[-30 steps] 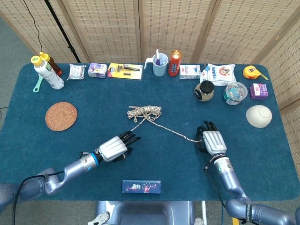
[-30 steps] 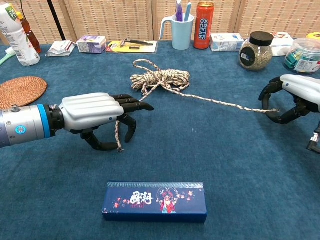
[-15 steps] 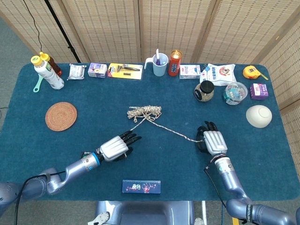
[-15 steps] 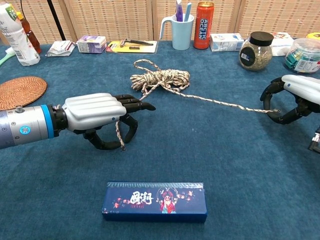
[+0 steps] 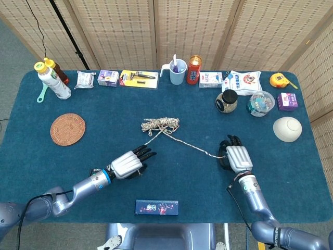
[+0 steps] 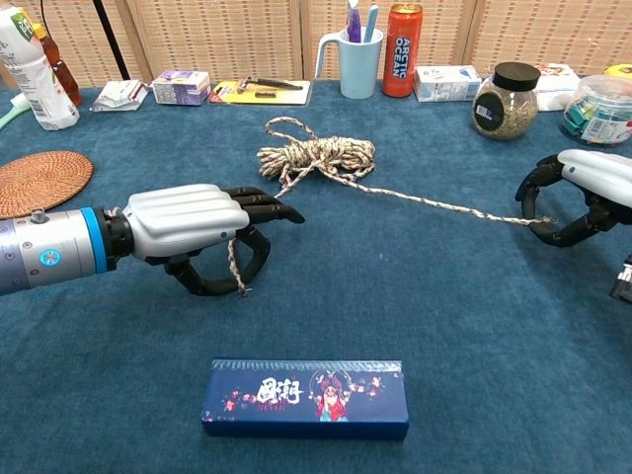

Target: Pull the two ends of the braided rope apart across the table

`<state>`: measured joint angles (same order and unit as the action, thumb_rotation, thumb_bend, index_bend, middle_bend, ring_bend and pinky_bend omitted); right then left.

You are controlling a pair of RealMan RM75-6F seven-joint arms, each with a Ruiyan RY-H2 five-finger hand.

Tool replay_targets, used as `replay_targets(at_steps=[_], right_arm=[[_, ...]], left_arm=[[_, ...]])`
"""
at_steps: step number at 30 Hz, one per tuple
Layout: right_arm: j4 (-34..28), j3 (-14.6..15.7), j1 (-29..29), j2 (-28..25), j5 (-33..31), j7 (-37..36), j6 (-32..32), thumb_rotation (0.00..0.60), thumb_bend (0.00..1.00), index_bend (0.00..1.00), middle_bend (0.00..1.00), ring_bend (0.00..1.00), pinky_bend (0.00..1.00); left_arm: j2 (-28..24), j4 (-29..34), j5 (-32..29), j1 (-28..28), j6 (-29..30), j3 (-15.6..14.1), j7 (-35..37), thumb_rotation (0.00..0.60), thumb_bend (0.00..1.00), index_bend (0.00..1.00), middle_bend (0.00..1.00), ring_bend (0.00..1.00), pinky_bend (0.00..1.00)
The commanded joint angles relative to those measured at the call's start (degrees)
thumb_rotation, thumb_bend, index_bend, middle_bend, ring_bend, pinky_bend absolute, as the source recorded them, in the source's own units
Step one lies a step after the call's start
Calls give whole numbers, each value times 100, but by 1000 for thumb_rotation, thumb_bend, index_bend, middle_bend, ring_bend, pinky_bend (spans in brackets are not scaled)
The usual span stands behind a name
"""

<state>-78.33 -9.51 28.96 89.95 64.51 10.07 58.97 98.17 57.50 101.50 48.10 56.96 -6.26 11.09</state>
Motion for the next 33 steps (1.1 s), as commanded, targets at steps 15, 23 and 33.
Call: replay_targets(at_steps=[15,23,33], right_arm=[[-21,-1,-20,-11,-6,-12,-1,600,518,623,276,47,0],[-26,-5,-27,-15,-10,-18,-3,600,519,626,279,52,0],[-25,-13,-31,-9,3,-28,10,600,519,636,287,54,0]], left_arm=[[13,-21,-53,21,20,-41,-64,600,459,571,77,0,0],[20,-23,-70,30,34,-53,-81,600,503,579,77,0,0],[-3,-22,-110,23,68,-54,-97,600,509,589,77,0,0]])
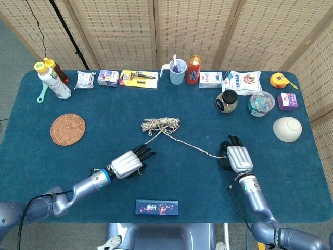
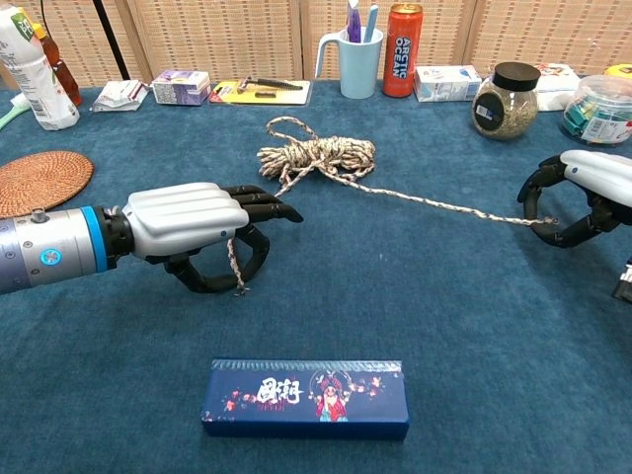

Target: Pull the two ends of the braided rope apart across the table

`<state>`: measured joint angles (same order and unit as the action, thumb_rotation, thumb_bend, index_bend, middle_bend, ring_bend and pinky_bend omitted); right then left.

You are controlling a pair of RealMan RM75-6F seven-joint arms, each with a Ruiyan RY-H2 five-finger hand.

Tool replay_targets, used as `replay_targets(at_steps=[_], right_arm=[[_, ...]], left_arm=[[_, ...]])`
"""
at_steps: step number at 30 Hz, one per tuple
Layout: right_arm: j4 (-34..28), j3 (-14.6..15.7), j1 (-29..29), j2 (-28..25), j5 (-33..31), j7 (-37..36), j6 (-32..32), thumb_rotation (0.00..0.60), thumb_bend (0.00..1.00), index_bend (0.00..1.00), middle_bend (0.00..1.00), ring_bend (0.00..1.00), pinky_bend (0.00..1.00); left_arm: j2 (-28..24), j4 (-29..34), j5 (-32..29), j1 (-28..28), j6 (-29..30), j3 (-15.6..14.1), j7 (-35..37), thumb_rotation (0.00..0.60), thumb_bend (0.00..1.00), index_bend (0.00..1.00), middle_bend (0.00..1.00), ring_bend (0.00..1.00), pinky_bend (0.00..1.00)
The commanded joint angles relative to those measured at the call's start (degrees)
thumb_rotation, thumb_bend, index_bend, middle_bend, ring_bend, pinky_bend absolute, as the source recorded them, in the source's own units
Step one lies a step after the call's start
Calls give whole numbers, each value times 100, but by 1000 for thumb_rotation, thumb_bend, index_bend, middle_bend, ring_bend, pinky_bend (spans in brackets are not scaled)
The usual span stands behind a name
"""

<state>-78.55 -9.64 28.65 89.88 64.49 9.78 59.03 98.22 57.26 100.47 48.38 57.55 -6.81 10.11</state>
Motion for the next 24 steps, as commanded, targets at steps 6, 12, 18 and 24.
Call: replay_targets(at_steps=[6,12,18,24], right_arm=[[-58,-21,-11,-30,49,-12,67,600,525,641,291,60,0],[-138,-45,-16,-81,102,-20,128,600,534,645,294,63,0],[-253,-79,-61,-206,180,-60,260,600,536,653,299,66,0],[-395,-107,-104,-359,267,-60,399,600,535,654,302,71,0]], left_arm=[[-153,38,-89,-119,132,-11,33,600,524,593,77,0,0],[-350,119,-174,-231,268,5,84,600,530,597,77,0,0],[-721,235,-317,-451,483,13,181,600,532,600,77,0,0],[-1074,341,-421,-648,736,64,242,600,533,604,80,0,0]])
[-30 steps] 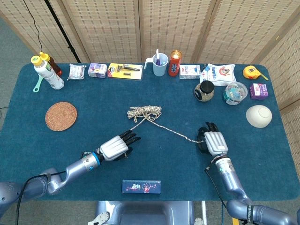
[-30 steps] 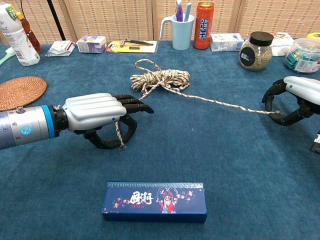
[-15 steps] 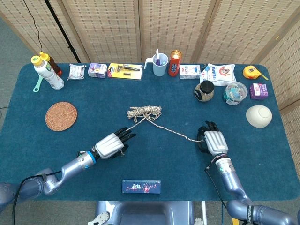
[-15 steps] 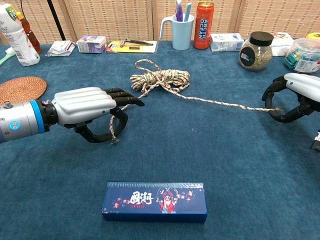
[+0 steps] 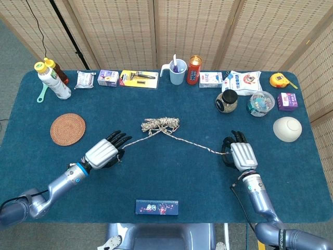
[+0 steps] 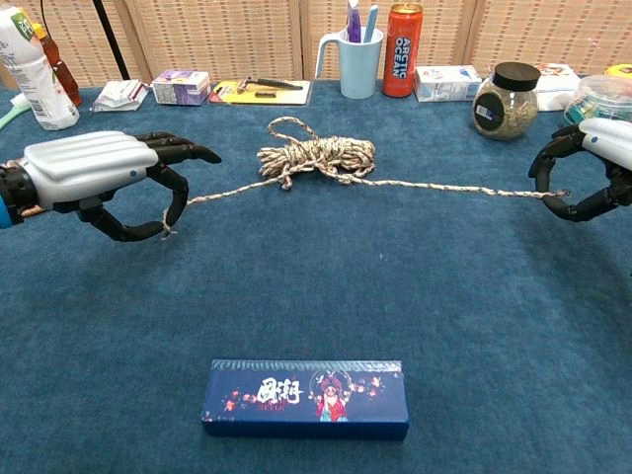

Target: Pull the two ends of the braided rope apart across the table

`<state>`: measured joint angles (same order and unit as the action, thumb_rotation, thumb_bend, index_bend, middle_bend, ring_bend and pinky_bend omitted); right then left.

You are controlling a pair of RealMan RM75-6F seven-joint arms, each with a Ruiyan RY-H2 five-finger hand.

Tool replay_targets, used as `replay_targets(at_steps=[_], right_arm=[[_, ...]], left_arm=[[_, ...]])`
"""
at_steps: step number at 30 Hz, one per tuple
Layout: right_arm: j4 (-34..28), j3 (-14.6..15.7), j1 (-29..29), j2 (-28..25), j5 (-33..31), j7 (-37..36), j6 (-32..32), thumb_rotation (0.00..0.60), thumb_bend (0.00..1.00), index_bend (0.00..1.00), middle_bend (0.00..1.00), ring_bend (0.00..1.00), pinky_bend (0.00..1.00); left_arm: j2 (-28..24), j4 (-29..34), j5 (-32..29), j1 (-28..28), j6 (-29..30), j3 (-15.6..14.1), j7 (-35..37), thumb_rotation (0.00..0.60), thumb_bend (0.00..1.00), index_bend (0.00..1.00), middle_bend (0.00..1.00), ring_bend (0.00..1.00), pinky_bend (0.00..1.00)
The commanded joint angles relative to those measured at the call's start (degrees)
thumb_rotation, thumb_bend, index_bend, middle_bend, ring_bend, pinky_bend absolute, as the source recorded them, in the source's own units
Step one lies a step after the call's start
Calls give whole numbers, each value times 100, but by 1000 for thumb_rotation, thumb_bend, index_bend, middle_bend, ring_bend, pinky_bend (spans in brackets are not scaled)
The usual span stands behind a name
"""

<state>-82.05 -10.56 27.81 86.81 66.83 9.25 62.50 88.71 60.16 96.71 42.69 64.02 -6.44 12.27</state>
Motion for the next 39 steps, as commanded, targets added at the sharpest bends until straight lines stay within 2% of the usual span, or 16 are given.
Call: replay_targets(at_steps=[1,6,18,39], right_arm=[[-70,-21,-30,-81,51,-10,82,600,536,655,302,72,0],[-189,-59,-88,-263,97,-26,209,600,535,659,308,77,0],[-199,-119,-201,-500,1,-95,306,600,536,662,312,81,0],[127,-213,-493,-926,-360,-323,353,600,536,662,312,85,0]], left_arm=[[-177,70,-62,-112,130,36,31,600,533,605,81,0,0],[-476,157,-159,-301,317,70,77,600,534,606,86,0,0],[-822,144,-272,-608,535,86,169,600,536,612,93,0,0],[-1539,-125,-890,-1522,877,231,501,600,538,612,96,0,0]])
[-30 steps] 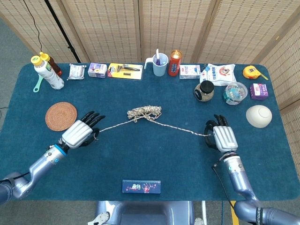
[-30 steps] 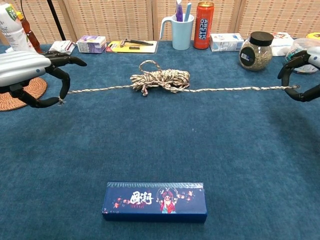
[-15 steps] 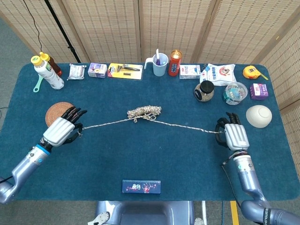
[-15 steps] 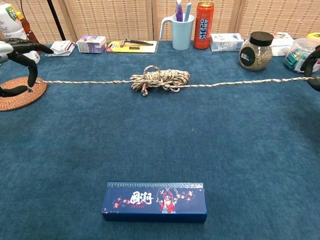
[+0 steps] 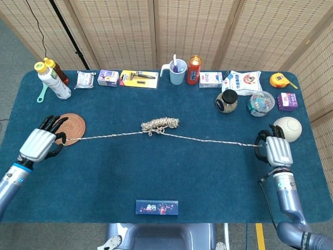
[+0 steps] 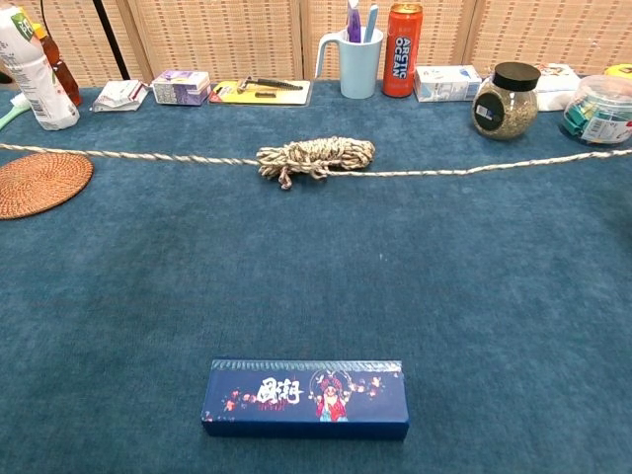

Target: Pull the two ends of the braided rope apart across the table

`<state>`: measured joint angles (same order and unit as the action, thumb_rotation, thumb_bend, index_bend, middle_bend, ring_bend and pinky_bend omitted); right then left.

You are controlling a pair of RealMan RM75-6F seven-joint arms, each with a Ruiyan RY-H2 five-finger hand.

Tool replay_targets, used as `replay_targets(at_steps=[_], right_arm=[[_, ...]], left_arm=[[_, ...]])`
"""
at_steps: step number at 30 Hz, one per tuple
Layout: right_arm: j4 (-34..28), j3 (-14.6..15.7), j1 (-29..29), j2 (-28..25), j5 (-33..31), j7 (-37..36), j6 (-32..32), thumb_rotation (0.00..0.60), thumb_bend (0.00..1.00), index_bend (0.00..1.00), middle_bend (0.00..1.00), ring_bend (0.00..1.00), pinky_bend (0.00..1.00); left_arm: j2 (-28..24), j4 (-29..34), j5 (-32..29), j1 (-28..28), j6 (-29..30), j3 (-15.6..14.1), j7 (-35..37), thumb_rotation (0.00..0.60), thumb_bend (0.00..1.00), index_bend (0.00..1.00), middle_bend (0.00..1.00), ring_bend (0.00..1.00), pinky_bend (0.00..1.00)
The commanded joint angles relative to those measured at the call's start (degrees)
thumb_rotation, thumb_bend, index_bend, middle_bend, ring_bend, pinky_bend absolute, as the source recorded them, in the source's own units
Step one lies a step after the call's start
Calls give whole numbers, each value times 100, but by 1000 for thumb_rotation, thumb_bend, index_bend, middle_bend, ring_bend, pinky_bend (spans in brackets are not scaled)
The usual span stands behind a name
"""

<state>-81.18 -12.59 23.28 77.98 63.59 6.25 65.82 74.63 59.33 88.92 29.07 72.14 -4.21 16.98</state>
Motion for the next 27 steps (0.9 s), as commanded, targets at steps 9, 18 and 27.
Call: replay_targets(at_steps=[9,18,27], right_arm=[[131,-25,-126,-123,-91,-116,19,600,536,662,312,85,0],[-104,-22,-140,-213,99,-213,67,600,536,662,312,85,0],[-535,-64,16,-217,360,-281,18,600,535,656,310,85,0]], left_arm=[[-372,-116,-252,-495,71,30,105,600,538,612,95,0,0],[-372,83,-118,-443,164,214,78,600,538,612,95,0,0],[-270,678,280,33,36,391,-231,600,539,612,95,0,0]])
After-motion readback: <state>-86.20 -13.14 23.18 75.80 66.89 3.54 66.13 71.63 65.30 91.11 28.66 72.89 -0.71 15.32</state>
